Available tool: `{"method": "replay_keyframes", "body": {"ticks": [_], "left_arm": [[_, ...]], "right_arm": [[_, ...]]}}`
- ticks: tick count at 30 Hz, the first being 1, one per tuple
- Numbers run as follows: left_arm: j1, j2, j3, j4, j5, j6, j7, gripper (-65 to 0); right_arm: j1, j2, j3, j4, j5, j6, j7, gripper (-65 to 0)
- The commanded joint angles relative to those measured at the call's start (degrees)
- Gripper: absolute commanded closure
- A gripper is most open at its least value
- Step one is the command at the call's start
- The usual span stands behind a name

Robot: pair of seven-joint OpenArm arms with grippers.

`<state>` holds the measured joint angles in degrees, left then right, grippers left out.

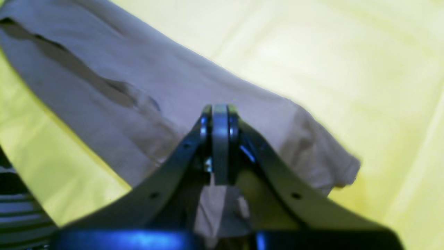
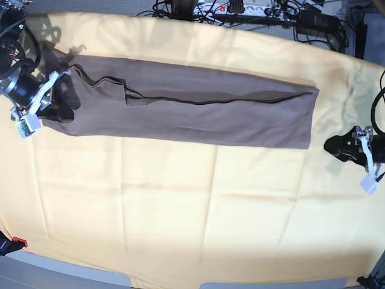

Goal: Fold the T-shirt properly
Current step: 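Grasp the shirt's other end with the left gripper and straighten the strip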

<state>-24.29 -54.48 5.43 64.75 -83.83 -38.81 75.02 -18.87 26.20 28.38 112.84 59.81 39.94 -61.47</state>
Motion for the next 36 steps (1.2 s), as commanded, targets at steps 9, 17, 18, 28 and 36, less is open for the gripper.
{"method": "replay_keyframes", "body": {"ticks": [9,17,18,28,36], "left_arm": [[4.68,-0.68,-10.45,-6.4,-1.17,-0.15,-0.44,-34.1],[10.73,3.78,-17.66,-10.54,-1.17,-0.13,0.04,-34.1],[11.61,4.44,-17.68,-10.54,-1.17,-0.13,0.02,-34.1],[14.12,12.98,-17.66,-10.49,-1.17,-1.19,3.19,-34.1],[14.14,17.27,-17.55,-10.49,-1.17,-1.19,4.98,-34.3]], "right_arm": [[0.44,-2.49,0.44,-12.66,-5.11,0.06,6.01,0.0],[1.07,-2.73,0.37,-19.15,-7.61,0.06,8.74,0.0],[1.05,-2.73,0.37,-19.15,-7.58,0.06,8.72,0.0],[1.25,-2.71,0.37,-19.15,-7.37,0.06,7.87,0.0],[1.44,-2.69,0.37,-19.15,-7.34,0.06,7.91,0.0]]}}
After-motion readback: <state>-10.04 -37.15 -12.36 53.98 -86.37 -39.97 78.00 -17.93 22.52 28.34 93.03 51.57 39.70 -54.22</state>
